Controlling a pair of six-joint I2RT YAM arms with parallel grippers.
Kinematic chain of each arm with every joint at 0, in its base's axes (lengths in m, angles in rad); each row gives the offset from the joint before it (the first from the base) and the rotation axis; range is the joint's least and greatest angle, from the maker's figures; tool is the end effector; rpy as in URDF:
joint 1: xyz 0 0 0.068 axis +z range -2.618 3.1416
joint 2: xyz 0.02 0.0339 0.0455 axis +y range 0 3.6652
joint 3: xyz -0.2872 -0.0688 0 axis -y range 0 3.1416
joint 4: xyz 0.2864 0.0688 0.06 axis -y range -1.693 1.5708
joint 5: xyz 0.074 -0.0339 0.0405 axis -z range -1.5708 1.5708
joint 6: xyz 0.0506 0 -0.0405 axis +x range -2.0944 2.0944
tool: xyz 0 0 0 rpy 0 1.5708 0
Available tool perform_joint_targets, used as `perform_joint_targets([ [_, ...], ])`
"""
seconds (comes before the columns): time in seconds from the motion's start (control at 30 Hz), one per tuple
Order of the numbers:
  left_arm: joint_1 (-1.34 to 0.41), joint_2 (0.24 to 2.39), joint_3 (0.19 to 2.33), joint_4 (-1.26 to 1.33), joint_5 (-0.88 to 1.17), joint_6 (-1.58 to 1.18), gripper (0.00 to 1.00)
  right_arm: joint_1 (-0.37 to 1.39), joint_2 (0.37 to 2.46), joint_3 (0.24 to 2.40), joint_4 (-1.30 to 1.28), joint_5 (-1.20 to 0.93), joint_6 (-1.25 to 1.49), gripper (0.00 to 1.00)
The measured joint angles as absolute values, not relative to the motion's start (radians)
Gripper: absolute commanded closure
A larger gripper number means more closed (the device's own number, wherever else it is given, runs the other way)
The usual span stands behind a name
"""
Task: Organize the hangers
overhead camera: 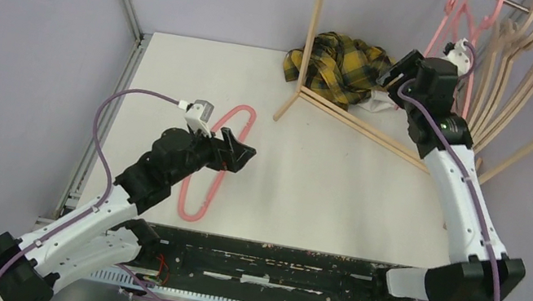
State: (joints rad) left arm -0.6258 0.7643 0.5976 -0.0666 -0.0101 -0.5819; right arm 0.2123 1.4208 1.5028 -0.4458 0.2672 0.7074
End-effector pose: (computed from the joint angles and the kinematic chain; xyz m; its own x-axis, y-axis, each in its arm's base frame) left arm 0.1837 -0.1321 0.2951 -0.4741 -0.3355 -0.8141 0.3797 0.7563 -0.5328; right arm 0.3668 0.0654 0.4370 -0.2397 0.5895 -0.7714 0.2549 0.8049 0.5359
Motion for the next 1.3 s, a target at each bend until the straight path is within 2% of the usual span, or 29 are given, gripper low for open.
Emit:
perform_joint_targets([
  [0.23, -0.626, 0.81, 0.563, -0.029, -0.009, -0.582, 0.01, 0.233, 1.145, 1.347, -0.461, 0.218, 0.641, 0.2],
  [0.43, -0.626, 0.86, 0.55, -0.007, -0.006, -0.582, 0.01, 0.241, 1.02, 1.278, -0.462, 0.257, 0.524, 0.09],
  [0.57, -0.626, 0.863, 0.55, 0.006, -0.005, -0.583, 0.01, 0.241, 1.014, 1.278, -0.461, 0.31, 0.461, 0.04],
  [1.0, -0.626, 0.783, 0.546, -0.007, -0.026, -0.582, 0.01, 0.241, 1.259, 1.393, -0.407, 0.349, 0.352, 0.04],
  [1.3, -0.626, 0.745, 0.523, -0.022, -0.045, -0.582, 0.01, 0.241, 1.28, 1.445, -0.37, 0.406, 0.315, 0.03],
])
